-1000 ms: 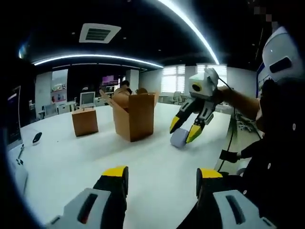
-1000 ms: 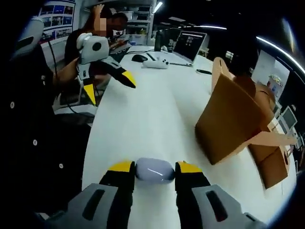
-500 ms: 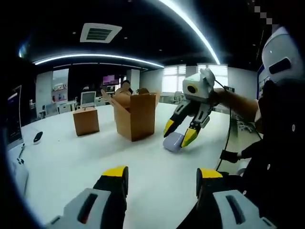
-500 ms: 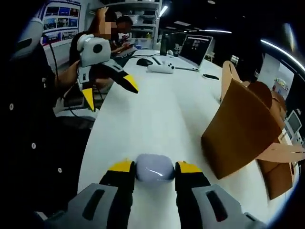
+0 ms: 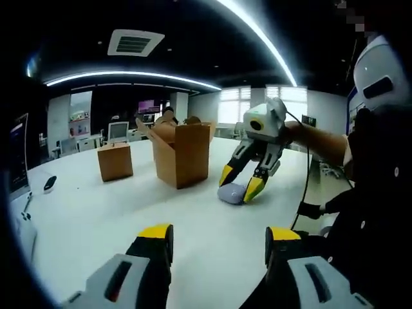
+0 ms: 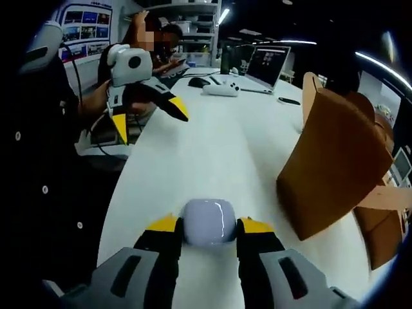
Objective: Pick up one paper box from the group, open the paper box, and remove the item inside
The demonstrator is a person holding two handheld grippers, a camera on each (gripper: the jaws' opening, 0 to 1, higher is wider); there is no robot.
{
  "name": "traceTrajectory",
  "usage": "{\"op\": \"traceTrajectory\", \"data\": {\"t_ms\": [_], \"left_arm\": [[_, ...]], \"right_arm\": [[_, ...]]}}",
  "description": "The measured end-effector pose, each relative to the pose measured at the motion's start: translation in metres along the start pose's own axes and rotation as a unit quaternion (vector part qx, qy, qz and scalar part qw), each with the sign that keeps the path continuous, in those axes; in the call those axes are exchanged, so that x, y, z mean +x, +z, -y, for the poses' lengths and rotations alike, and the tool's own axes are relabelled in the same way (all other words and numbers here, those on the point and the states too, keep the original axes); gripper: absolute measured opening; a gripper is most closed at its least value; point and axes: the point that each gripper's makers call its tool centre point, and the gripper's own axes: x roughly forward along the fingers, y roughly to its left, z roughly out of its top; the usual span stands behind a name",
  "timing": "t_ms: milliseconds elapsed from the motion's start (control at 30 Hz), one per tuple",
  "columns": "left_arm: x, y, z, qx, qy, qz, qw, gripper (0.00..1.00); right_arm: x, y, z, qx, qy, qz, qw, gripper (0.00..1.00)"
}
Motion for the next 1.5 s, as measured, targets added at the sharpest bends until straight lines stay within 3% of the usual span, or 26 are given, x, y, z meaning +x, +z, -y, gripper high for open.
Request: {"op": "traceTrajectory", "data": {"t_ms": [167,433,600,700,833,967,1167,1267,1500], "left_arm": [[0.001,0.0,0.0,0.0,0.0,-0.001,1.0,0.58],[0.0,0.002,-0.003,0.0,0.005,-0.001,1.0,0.58],[-0.001,0.003,-0.008,0.001,0.013,-0.004,0.9999,0.58],[-0.002,0.004,-0.012,-0.003,0.018,-0.007,0.9998,0.58],[-0.008,0.009,-0.015,-0.009,0.023,-0.012,0.9996,0.58],[-0.013,0.012,-0.02,-0.011,0.039,-0.019,0.999,0.59],[-0.019,0.01,-0.029,-0.016,0.075,-0.039,0.9963,0.6],[-0.024,0.013,-0.03,-0.019,0.082,-0.039,0.9957,0.6],[-0.041,0.027,-0.041,-0.028,0.111,-0.041,0.9926,0.6]], "right_arm": [[-0.003,-0.002,-0.003,0.013,-0.009,0.011,0.9998,0.44],[-0.031,-0.004,-0.003,0.048,-0.063,0.056,0.9953,0.45],[-0.061,-0.014,0.002,0.082,-0.13,0.087,0.9843,0.47],[-0.087,-0.027,0.009,0.101,-0.189,0.108,0.9708,0.5],[-0.117,-0.047,0.007,0.123,-0.245,0.108,0.9555,0.51],[-0.138,-0.061,-0.002,0.153,-0.269,0.109,0.9446,0.53],[-0.167,-0.068,-0.005,0.177,-0.309,0.122,0.9262,0.55],[-0.175,-0.067,-0.006,0.182,-0.316,0.127,0.9223,0.55],[-0.191,-0.062,-0.009,0.175,-0.319,0.111,0.9248,0.56]]}}
